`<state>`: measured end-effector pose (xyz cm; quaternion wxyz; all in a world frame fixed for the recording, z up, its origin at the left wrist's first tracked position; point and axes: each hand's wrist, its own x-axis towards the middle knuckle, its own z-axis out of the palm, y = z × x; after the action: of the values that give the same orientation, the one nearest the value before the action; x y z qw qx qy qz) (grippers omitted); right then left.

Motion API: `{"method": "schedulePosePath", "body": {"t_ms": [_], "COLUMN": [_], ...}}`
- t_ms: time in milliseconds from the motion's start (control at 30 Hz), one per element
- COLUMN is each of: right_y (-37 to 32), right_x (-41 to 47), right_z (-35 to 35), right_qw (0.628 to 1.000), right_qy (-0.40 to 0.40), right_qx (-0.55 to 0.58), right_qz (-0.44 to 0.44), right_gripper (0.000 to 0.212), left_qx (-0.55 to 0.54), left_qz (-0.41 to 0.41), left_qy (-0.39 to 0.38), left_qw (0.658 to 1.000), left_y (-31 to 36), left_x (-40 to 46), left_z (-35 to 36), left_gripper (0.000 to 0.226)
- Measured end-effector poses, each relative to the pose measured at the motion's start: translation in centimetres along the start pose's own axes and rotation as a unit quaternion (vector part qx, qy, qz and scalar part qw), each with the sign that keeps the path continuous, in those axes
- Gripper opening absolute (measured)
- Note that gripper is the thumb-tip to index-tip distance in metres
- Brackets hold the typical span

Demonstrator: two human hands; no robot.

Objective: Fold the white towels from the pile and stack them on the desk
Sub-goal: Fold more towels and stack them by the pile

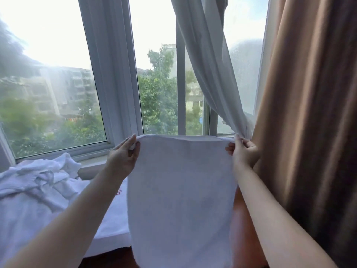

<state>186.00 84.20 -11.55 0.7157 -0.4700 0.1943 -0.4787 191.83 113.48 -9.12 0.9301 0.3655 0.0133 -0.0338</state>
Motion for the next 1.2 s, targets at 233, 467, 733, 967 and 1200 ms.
{"method": "schedulePosePath", "body": {"t_ms": [233,467,733,967,1200], "right_y": [7.6,9.2,1.0,8.2,21.9], "right_x": [0.9,5.2,8.8,4.8,-4.8], "right_z": [-1.7,2.3,8.1,-0.6,-19.4], "right_qw": [0.99,0.975,0.99,0.976,0.864], "right_qy": [0.045,-0.007,0.009,0.04,-0.003], "right_qx": [-0.091,-0.206,-0.127,-0.214,-0.437], "right_qz": [0.098,0.083,-0.067,-0.028,0.251], "right_gripper": [0.031,0.015,0.023,0.023,0.024], "left_qx": [0.154,0.157,0.063,0.199,0.438], "left_qz": [-0.04,-0.024,0.117,0.07,-0.178], "left_qy": [0.09,0.093,-0.016,0.044,0.162], "left_qw": [0.983,0.983,0.991,0.977,0.866], "left_y": [-5.0,-5.6,1.4,-6.6,-20.8], "left_x": [3.1,9.3,11.0,5.3,-5.0], "left_z": [-5.4,-3.6,3.6,-4.9,-21.9], "left_gripper": [0.01,0.016,0.024,0.039,0.025]}}
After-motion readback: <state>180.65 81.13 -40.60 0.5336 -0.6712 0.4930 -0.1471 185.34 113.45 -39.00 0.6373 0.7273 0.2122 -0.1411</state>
